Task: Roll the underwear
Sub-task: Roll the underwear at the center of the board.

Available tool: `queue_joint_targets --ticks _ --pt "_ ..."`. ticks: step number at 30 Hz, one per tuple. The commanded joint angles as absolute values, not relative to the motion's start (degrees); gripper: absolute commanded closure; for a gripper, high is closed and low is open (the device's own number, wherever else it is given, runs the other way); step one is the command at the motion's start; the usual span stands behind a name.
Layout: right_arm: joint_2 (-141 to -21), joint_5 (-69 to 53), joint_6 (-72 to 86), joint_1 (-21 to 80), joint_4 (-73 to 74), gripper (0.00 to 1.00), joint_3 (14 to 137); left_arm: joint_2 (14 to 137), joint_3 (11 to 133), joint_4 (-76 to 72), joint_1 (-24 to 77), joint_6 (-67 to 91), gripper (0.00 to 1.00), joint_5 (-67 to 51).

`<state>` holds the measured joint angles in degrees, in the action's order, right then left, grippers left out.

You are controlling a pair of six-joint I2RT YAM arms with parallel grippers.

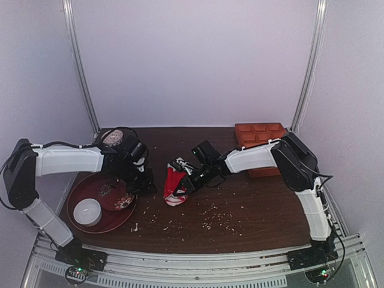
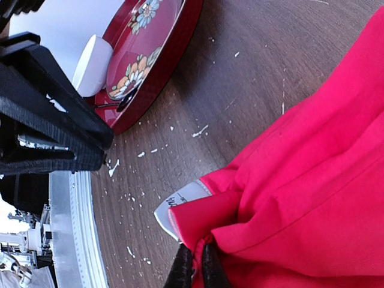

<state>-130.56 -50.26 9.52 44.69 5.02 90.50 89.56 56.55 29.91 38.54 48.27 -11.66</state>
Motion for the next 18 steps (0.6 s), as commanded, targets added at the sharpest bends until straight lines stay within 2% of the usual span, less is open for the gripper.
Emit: queue_joint_targets --ticks 1,11,18 --pt "-133.0 -51.7 12.9 44.0 5.7 1.0 92.7 88.6 56.0 28.0 38.0 47.1 0.84 -12.3" --pt "-132.0 -52.7 12.8 43.1 6.3 1.0 92.6 90.6 57.3 26.9 37.8 46.3 0.84 -11.9" --pt "-132.7 -57.5 19.8 41.3 1.5 1.0 93.6 91.4 57.8 26.4 37.7 46.4 0.84 -12.4"
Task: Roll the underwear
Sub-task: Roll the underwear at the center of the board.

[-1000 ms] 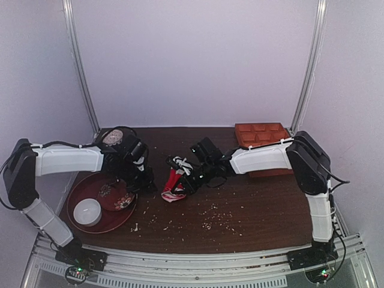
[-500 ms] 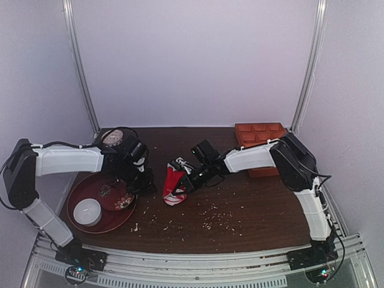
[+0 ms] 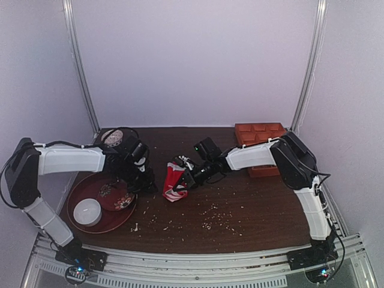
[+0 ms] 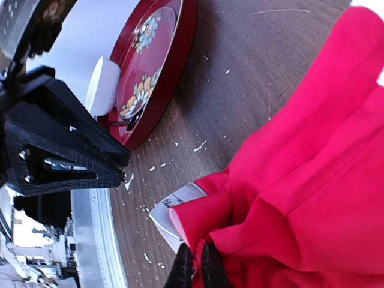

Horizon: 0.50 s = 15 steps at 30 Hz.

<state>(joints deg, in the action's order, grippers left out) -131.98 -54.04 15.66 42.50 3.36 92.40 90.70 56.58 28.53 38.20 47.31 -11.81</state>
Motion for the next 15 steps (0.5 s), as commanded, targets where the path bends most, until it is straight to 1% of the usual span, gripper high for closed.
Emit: queue_joint_targets --ticks 1,6,11,15 --pt "-133.3 -58.7 21.2 41.0 1.0 1.0 94.3 91.4 57.8 26.2 37.6 46.4 0.84 -12.4" --pt "-136.2 -61.3 26.9 39.8 -1.0 1.0 97.0 91.4 57.7 26.0 37.7 46.5 0.84 -12.7" --pt "-138.3 -61.4 26.0 39.5 3.5 1.0 100.5 91.4 57.3 25.2 37.6 46.2 0.84 -13.1" --pt "-139.4 -61.0 27.7 39.1 3.3 1.0 101.1 91.9 56.9 24.6 37.6 45.6 0.84 -14.1"
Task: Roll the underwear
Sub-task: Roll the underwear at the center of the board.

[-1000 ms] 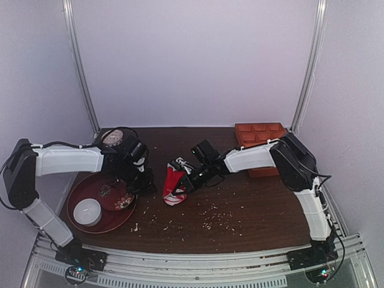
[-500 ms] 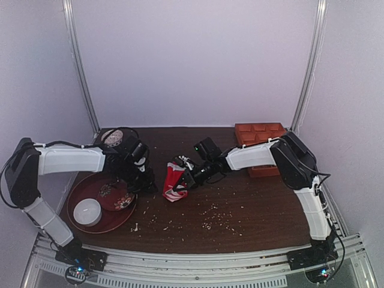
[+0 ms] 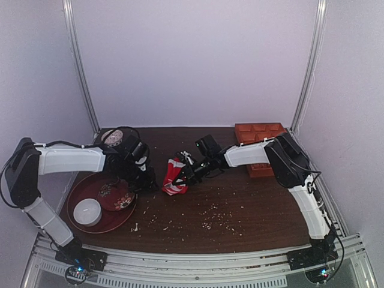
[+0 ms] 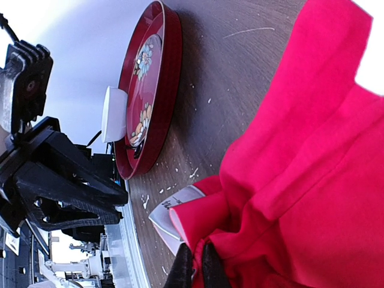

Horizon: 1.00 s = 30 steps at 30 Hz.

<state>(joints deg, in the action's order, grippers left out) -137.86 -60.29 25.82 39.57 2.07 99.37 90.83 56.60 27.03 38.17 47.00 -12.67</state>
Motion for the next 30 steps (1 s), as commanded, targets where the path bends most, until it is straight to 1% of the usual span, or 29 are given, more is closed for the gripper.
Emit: queue_joint_targets --ticks 1,7,9,10,13,19,27,30 --pt "-139.8 -61.1 28.5 39.1 3.2 1.0 101.4 91.9 56.7 24.3 37.6 45.7 0.84 -14.2" --pt "-141.7 -61.5 32.3 38.5 2.4 1.0 103.6 92.7 55.7 23.5 37.7 44.9 0.84 -15.1" --pt "-141.9 -61.7 33.0 38.3 2.0 1.0 103.9 92.7 55.4 23.4 37.7 43.9 0.83 -15.0" --pt "-142.0 -61.9 33.3 38.2 1.8 1.0 104.0 92.7 55.3 23.7 37.8 43.1 0.81 -14.4" --pt "-142.0 -62.8 34.0 38.2 1.2 1.0 103.8 92.8 55.1 24.5 37.8 39.7 0.7 -12.7" --pt "-142.1 -64.0 34.3 38.0 1.9 1.0 103.5 92.2 53.4 21.4 39.2 32.5 0.62 -11.4" --pt "-142.0 -63.9 34.9 38.0 1.5 1.0 103.7 93.3 53.1 21.5 41.5 26.7 0.59 -6.0" --pt "-142.1 -63.8 34.9 38.0 1.6 1.0 103.7 94.2 53.6 21.0 42.4 23.9 0.63 -6.8"
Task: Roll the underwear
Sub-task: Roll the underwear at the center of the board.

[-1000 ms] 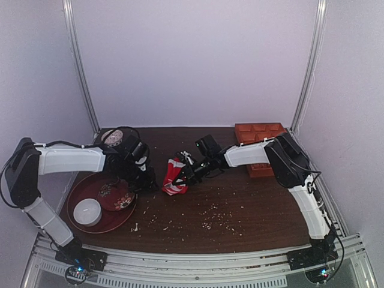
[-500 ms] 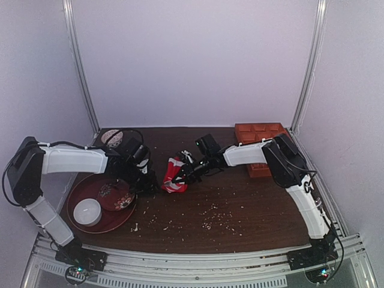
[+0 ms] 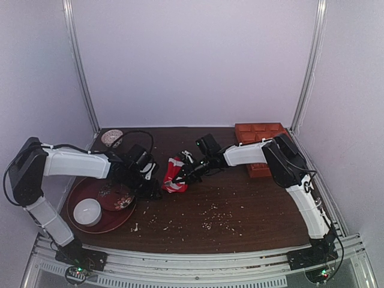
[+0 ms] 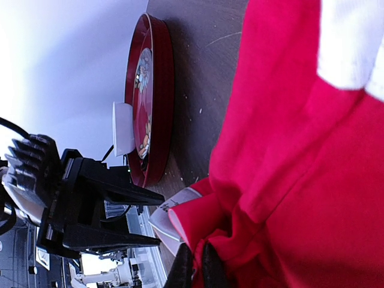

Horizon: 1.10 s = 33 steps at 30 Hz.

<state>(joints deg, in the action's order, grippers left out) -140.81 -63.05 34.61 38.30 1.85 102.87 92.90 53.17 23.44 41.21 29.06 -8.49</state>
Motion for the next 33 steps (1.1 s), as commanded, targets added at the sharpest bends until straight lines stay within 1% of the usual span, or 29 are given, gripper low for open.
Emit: queue_joint_targets --ticks 1,3,11,17,20,33 --pt "-142.1 -63.7 34.9 38.0 1.6 1.0 103.7 94.6 53.8 20.8 42.6 23.5 0.65 -7.6" --pt "-142.2 -63.5 35.0 38.0 1.5 1.0 103.7 95.4 53.8 19.4 42.8 23.6 0.7 -9.3" --pt "-142.3 -63.5 34.8 37.9 1.6 1.0 103.8 98.1 54.4 14.8 44.8 27.9 0.77 -12.1" --pt "-142.4 -63.3 34.5 37.8 1.8 1.0 103.6 100.8 54.8 10.6 44.9 31.4 0.76 -12.8" --pt "-142.3 -63.3 34.4 37.8 1.9 1.0 103.4 101.2 55.2 9.4 44.8 32.6 0.74 -11.1" --pt "-142.2 -63.4 34.2 37.7 2.2 1.0 103.3 102.3 57.3 7.1 43.7 35.3 0.75 -4.9"
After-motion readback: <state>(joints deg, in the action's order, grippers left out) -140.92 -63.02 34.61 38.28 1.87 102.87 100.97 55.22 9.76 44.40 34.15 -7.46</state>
